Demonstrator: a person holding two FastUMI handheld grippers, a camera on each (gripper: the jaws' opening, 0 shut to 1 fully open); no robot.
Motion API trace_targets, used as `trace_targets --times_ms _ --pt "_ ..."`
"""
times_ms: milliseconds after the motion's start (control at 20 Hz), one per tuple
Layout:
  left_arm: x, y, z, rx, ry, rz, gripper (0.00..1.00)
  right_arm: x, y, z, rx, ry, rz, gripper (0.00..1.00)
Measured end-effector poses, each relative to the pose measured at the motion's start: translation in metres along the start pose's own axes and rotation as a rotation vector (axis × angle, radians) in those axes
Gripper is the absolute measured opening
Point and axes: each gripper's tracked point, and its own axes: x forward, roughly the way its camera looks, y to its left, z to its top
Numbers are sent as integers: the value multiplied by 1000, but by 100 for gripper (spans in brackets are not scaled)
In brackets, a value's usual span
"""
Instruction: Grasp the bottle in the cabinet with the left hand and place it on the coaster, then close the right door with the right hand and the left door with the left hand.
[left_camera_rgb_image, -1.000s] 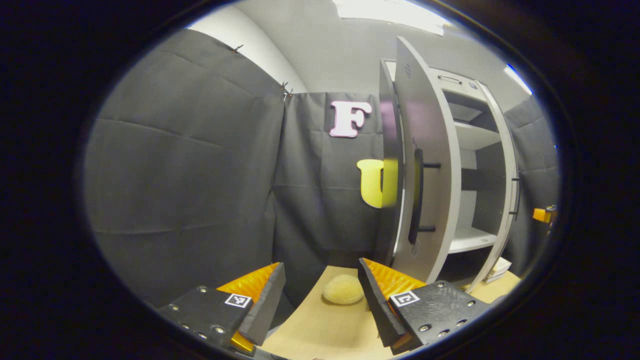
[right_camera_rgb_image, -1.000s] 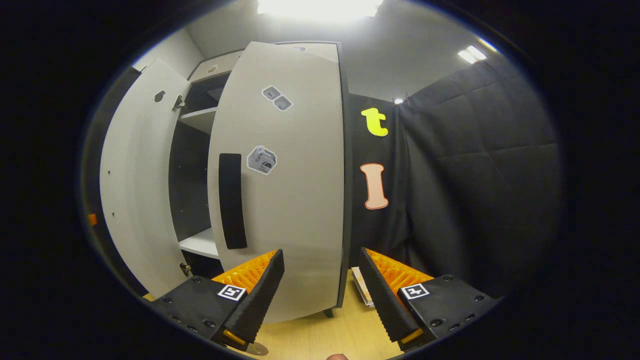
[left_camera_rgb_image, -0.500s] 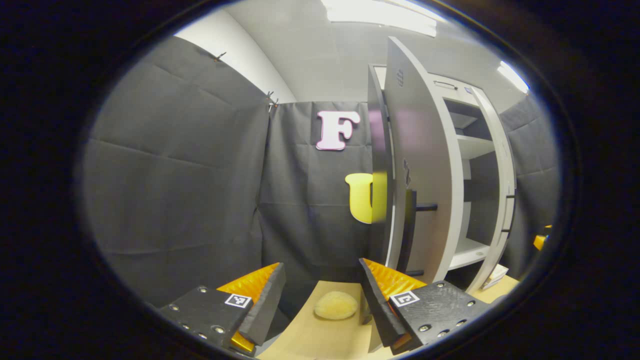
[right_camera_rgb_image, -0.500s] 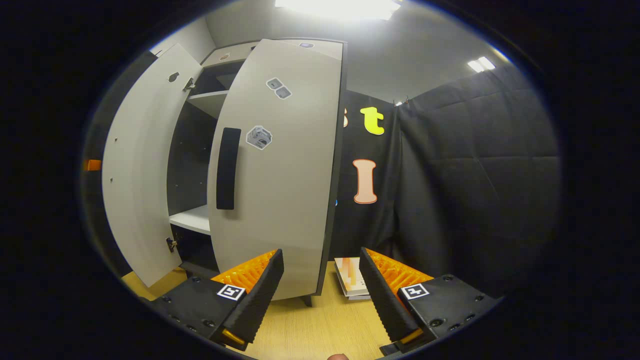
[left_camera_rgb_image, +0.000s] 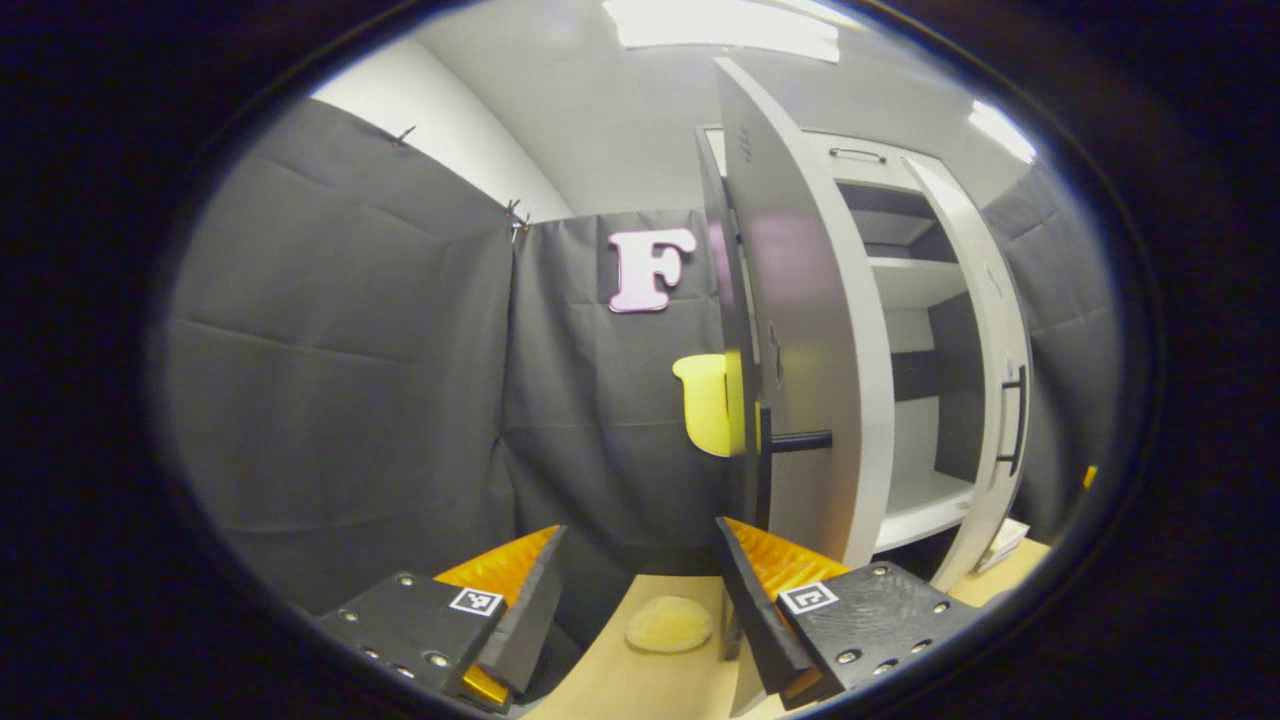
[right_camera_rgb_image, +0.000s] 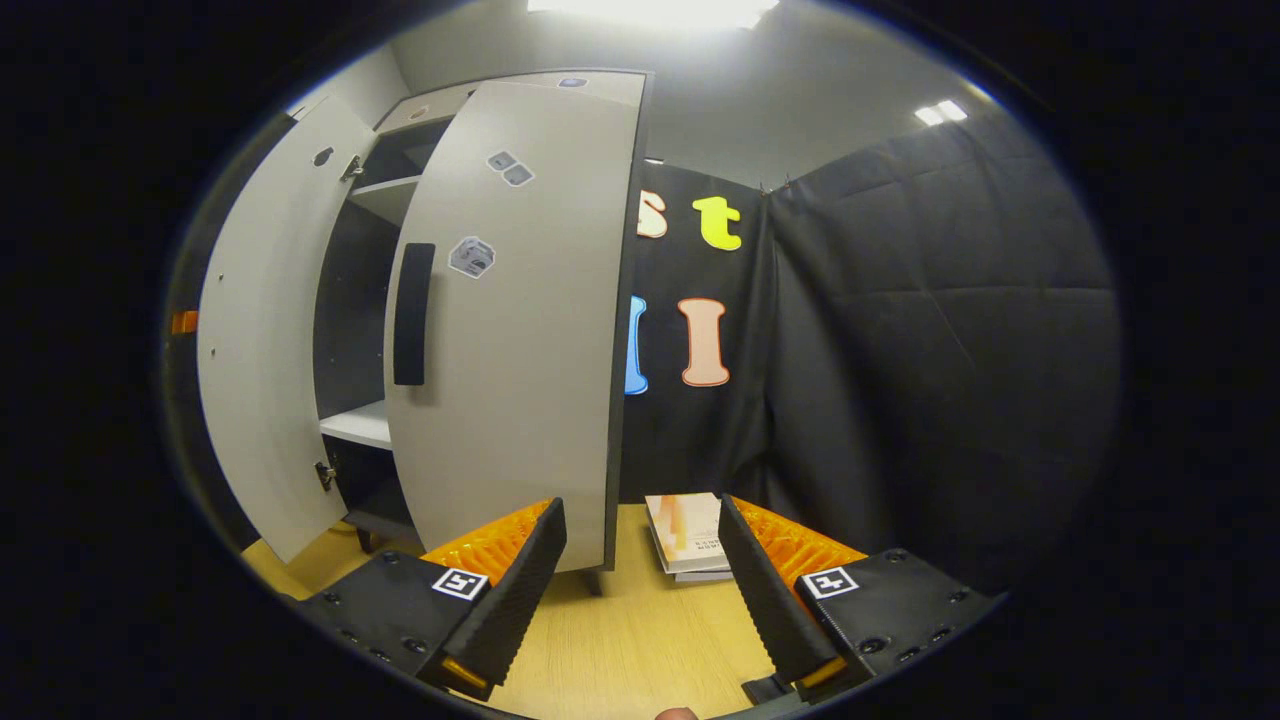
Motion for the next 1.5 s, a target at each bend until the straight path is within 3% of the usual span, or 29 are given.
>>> trace_targets --times_ms 200,250,350,600,1100,1150,1500 --pt "-2 -2 2 10 -3 18 82 -1 -22 -3 27 5 -14 94" --pt "-3 -4 2 10 -2 21 82 0 -26 -4 35 5 -13 98" --pt "-6 -8 3 1 0 16 83 1 -34 -6 45 7 -15 94" --pt "-11 -29 8 5 -1 4 83 4 -50 -10 45 13 -19 98" --pt "-23 -84 10 -6 -11 -53 83 5 -72 -14 54 17 -14 94" --pt "-23 -89 11 -6 -13 -60 83 4 -76 -15 54 17 -17 98" --pt "-16 -135 11 -23 -21 -128 83 -3 -104 -17 52 21 -53 98"
